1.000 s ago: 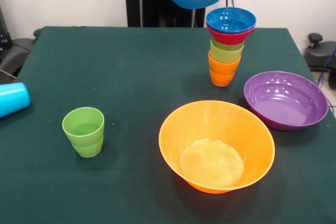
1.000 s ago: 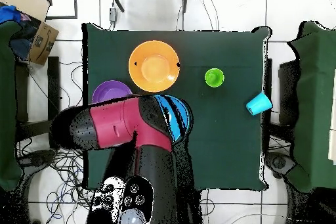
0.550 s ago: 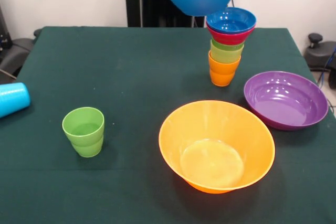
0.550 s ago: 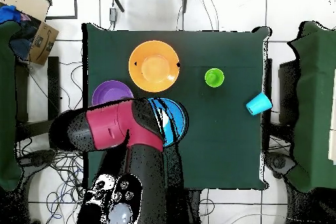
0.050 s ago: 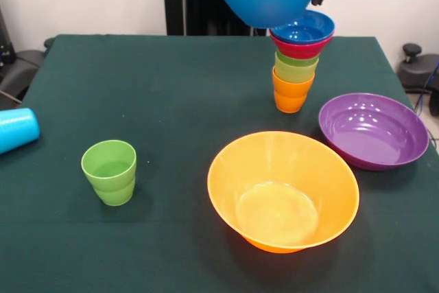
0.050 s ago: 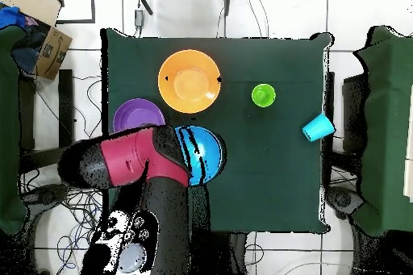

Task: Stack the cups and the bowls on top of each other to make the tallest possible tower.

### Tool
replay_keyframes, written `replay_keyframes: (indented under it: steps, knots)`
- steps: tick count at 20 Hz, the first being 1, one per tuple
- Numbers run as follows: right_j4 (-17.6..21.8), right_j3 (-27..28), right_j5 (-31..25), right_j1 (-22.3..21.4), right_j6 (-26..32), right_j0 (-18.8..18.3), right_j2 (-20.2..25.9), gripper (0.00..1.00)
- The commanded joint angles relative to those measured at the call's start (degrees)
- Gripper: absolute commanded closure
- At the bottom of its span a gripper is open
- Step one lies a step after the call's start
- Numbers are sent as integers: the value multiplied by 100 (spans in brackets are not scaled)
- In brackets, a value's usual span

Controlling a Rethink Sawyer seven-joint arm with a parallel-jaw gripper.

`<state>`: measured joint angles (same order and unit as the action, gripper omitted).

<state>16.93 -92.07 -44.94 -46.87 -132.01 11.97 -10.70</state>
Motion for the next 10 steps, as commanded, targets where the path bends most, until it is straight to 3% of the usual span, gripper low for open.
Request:
replay_keyframes:
  steps: [1,10]
  knots:
    - [-141,-64,317,218,-1194,184,7,100]
    - [-302,9,260,323,-1318,427,-180,100]
